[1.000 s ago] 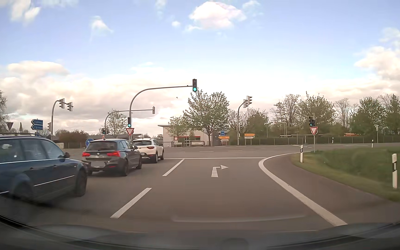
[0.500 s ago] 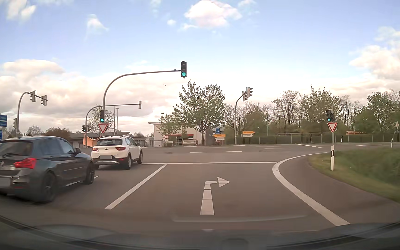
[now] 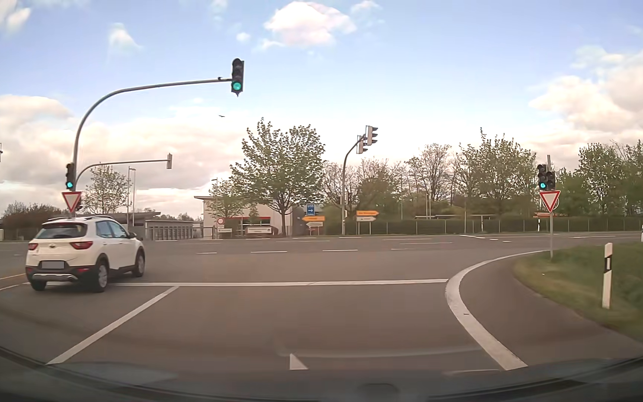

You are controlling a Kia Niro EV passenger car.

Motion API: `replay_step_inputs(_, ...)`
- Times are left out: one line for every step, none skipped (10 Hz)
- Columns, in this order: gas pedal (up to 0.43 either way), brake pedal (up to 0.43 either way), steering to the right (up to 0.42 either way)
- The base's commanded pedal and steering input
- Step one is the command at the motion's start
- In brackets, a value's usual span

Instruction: Follow the waypoints while adhering to traffic rules and regulations

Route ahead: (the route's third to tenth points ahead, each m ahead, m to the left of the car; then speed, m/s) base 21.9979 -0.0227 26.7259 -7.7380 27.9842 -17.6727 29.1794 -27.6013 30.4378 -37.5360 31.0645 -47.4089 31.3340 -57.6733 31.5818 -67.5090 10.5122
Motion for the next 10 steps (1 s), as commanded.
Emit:
replay_step_inputs(0.000,0.006,0.111)
replay_step_inputs(0.000,0.006,0.126)
replay_step_inputs(0.000,0.006,0.139)
replay_step_inputs(0.000,0.000,0.144)
replay_step_inputs(0.000,0.006,0.144)
replay_step_inputs(0.000,0.006,0.144)
replay_step_inputs(0.000,0.006,0.146)
replay_step_inputs(0.000,0.006,0.148)
replay_step_inputs(0.000,0.006,0.155)
replay_step_inputs(0.000,0.006,0.170)
